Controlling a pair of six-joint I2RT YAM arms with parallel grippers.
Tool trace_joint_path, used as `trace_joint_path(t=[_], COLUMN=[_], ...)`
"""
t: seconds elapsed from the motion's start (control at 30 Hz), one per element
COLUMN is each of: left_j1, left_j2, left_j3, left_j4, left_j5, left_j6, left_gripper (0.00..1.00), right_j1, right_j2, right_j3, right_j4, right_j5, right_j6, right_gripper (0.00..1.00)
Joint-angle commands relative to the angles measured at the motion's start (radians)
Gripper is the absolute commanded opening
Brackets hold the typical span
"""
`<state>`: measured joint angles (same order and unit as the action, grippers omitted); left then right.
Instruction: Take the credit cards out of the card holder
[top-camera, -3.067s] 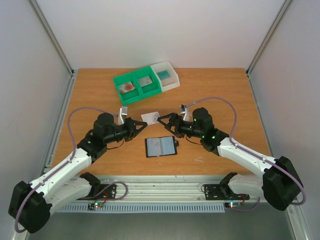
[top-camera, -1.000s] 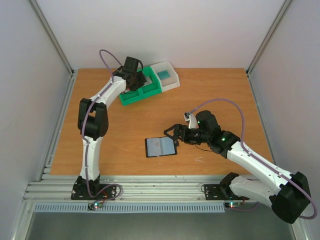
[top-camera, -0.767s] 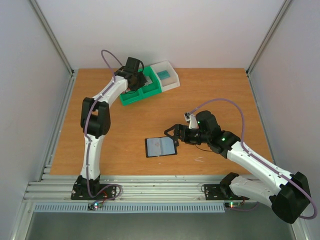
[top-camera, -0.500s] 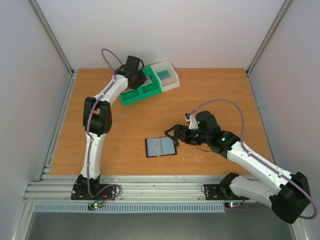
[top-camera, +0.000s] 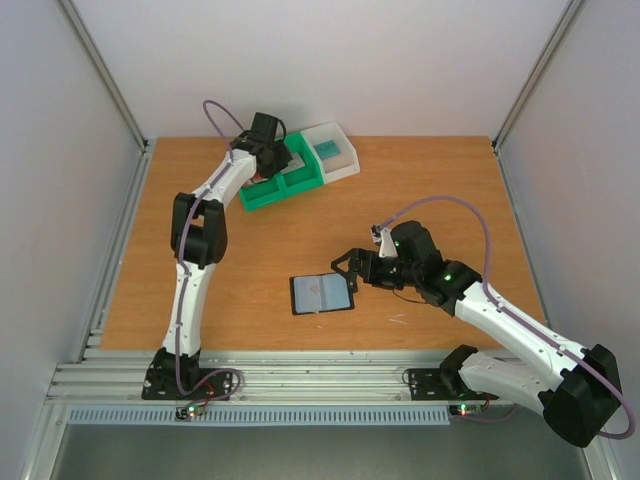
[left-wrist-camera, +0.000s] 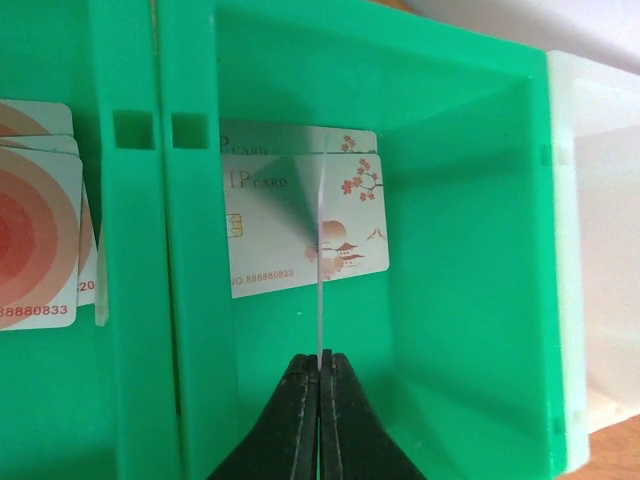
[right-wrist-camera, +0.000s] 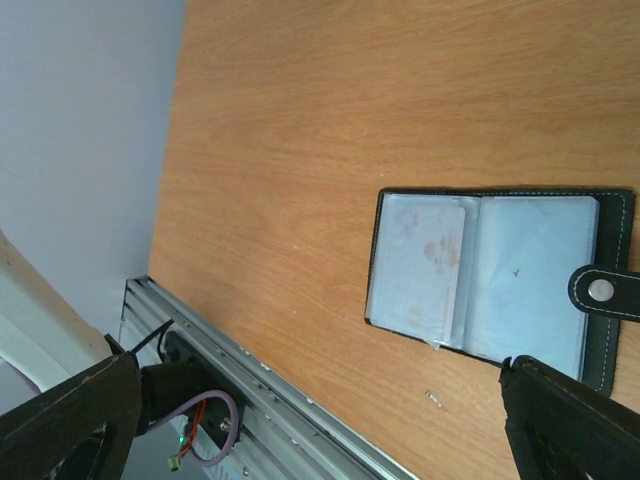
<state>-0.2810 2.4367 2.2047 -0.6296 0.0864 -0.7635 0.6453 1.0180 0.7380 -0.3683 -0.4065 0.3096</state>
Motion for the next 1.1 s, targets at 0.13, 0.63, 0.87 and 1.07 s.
trace_joint_path(t=[0.13, 0.63, 0.87, 1.07], left_j1=[0.006, 0.008, 0.01, 0.01], left_j2=[0.047, 0.074, 0.056, 0.021], left_j3=[0.047, 0.068, 0.071, 0.062], left_j4=[0.035, 0.035, 0.033, 0.036], left_j5=[-0.006, 0.001, 0.004, 0.032], left_j6=[-0.015, -0.019, -0.013, -0.011], left_gripper=[0.01, 0.08, 0.12, 0.16], right_j1=[0.004, 0.005, 0.004, 0.005], right_j2=[-0.006, -0.011, -0.018, -0.024], right_j3=[0.027, 0.046, 0.05, 0.048], right_j4=[-0.035, -0.085, -0.095, -0.102], right_j5=[0.044, 0.081, 0.086, 0.085], right_j6=[-0.034, -0.056, -0.054, -0.053], right_gripper=[0.98, 0.98, 0.99, 0.98])
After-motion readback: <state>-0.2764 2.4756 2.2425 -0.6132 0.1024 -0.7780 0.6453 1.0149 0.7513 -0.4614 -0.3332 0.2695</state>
